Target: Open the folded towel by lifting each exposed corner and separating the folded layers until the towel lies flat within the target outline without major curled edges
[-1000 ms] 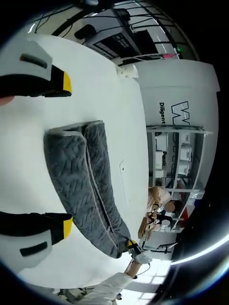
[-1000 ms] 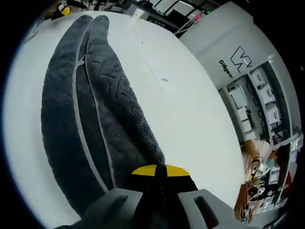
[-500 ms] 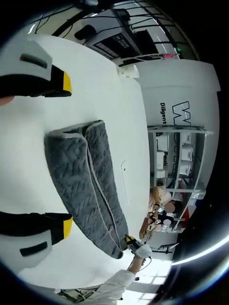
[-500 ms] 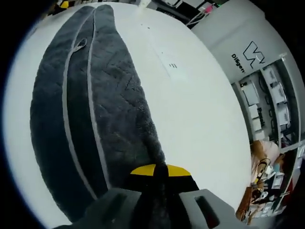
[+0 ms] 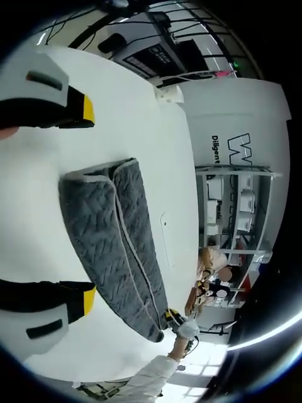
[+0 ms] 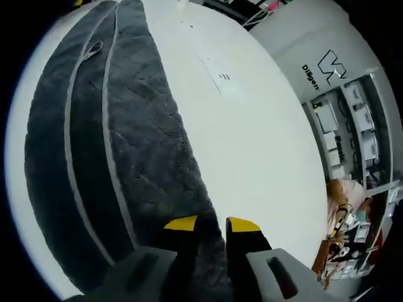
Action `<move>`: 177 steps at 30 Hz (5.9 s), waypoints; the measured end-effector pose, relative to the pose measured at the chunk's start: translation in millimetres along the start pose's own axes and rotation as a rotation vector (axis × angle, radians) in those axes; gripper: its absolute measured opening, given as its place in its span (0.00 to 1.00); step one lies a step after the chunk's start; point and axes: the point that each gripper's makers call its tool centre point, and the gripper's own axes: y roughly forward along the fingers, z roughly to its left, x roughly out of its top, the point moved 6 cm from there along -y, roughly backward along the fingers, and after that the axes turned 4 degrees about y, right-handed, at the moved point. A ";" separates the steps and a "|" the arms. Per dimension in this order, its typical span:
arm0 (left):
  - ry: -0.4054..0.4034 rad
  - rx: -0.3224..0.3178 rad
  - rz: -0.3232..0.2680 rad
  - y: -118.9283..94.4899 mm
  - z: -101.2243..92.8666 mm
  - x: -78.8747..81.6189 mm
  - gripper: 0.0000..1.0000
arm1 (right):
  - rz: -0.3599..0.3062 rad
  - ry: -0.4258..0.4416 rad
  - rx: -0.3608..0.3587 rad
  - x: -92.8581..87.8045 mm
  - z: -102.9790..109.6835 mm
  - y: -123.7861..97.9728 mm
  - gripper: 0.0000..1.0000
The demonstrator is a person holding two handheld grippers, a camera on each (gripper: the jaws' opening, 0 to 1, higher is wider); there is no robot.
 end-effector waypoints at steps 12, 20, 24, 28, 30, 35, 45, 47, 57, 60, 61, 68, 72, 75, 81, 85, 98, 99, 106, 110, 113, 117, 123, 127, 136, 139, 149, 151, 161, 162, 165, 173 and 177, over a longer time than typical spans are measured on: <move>0.002 -0.004 -0.008 -1.9 -1.0 1.7 0.99 | 0.038 0.198 -0.135 -25.1 -27.0 -40.7 0.79; 0.001 -0.006 -0.009 -3.5 -2.3 1.1 0.99 | 0.019 0.387 -0.069 -51.0 -21.0 -81.7 0.99; 0.000 -0.006 -0.009 -3.5 -1.8 1.0 0.99 | -0.028 0.425 -0.027 -54.7 -7.4 -101.8 0.99; -0.001 -0.005 -0.004 -2.5 -1.3 -0.3 0.99 | -0.064 0.441 -0.001 -56.3 12.6 -119.6 0.99; 0.000 -0.007 0.001 -1.4 -1.3 -1.4 0.99 | -0.080 0.445 0.007 -55.4 21.4 -127.5 0.99; 0.005 -0.007 0.014 0.7 -2.2 -4.5 0.99 | -0.168 0.490 0.041 -46.9 45.1 -148.0 0.99; 0.023 0.004 0.030 2.9 -1.7 -8.2 0.99 | -0.320 0.573 0.040 -35.0 88.9 -170.3 0.99; 0.026 0.002 0.031 3.4 -2.4 -8.4 0.99 | -0.332 0.576 0.047 -34.0 99.2 -169.7 0.99; 0.030 0.006 0.037 3.5 -3.7 -11.4 0.99 | -0.400 0.604 0.096 -28.4 125.6 -149.0 0.99; 0.030 0.009 0.037 2.9 -4.9 -11.8 0.99 | -0.394 0.609 0.110 -26.8 128.8 -142.0 0.99; 0.034 0.008 0.031 3.2 -5.5 -10.9 0.98 | -0.394 0.605 0.118 -26.5 129.4 -141.2 0.99; 0.031 -0.026 0.018 13.3 -9.6 -8.7 0.91 | -0.411 0.585 0.144 -24.8 135.3 -135.2 0.99; 0.032 -0.036 0.018 18.6 -9.2 1.1 0.85 | -0.396 0.560 0.154 -25.7 140.4 -132.0 0.99; 0.051 -0.047 0.026 23.2 -8.5 8.8 0.80 | -0.409 0.543 0.165 -22.6 143.3 -135.5 0.99; 0.056 -0.047 0.083 36.3 2.1 9.6 0.74 | -0.465 0.533 0.174 -16.6 144.6 -148.2 0.99; 0.042 -0.043 0.107 43.6 6.3 9.3 0.68 | -0.485 0.521 0.169 -14.8 146.3 -153.6 0.99; -0.006 -0.051 0.158 60.4 12.0 1.2 0.35 | -0.525 0.508 0.174 -11.6 145.6 -161.3 0.99; -0.009 -0.056 0.165 61.1 12.6 0.5 0.32 | -0.525 0.506 0.175 -11.4 145.9 -161.2 0.99; -0.022 -0.057 0.174 64.0 20.2 -0.9 0.17 | -0.532 0.501 0.184 -9.8 147.8 -161.8 0.99; -0.019 -0.060 0.162 64.9 22.2 -0.6 0.11 | -0.532 0.502 0.182 -10.3 148.0 -161.7 0.99; -0.003 -0.069 0.154 63.5 20.0 0.1 0.09 | -0.531 0.501 0.180 -10.4 148.5 -161.9 0.99; 0.028 -0.096 0.105 57.9 15.8 5.3 0.07 | -0.533 0.498 0.181 -9.9 149.4 -162.2 0.99; 0.093 -0.173 0.005 43.0 9.3 12.3 0.07 | -0.534 0.499 0.181 -9.4 148.0 -162.0 0.99; 0.138 -0.181 -0.008 35.6 12.2 8.4 0.07 | -0.537 0.499 0.178 -8.8 146.9 -163.5 0.99; 0.358 -0.245 -0.094 12.1 0.7 4.9 0.07 | -0.545 0.503 0.166 -8.6 144.4 -169.5 0.99; 0.404 -0.276 -0.121 4.6 -6.2 2.2 0.07 | -0.549 0.502 0.159 -7.2 143.6 -173.1 0.99; 0.443 -0.352 -0.190 -14.8 -15.6 -10.0 0.07 | -0.553 0.486 0.147 -4.0 146.3 -181.7 0.99; 0.462 -0.379 -0.216 -18.4 -19.6 -12.5 0.07 | -0.543 0.480 0.148 -4.4 148.5 -181.3 0.99; 0.556 -0.452 -0.229 -27.3 -34.2 -27.9 0.06 | -0.531 0.481 0.161 -2.9 158.8 -179.9 0.99; 0.573 -0.453 -0.219 -27.5 -35.3 -30.2 0.06 | -0.530 0.479 0.163 -2.5 160.0 -180.2 0.99; 0.637 -0.456 -0.174 -26.5 -37.9 -37.2 0.06 | -0.527 0.477 0.165 -1.9 161.6 -180.4 0.99; 0.737 -0.458 -0.072 -21.4 -44.3 -53.5 0.06 | -0.527 0.480 0.165 -1.5 163.4 -182.4 0.99; 0.743 -0.456 -0.047 -21.6 -43.2 -55.2 0.06 | -0.527 0.480 0.167 -1.9 163.5 -183.2 0.99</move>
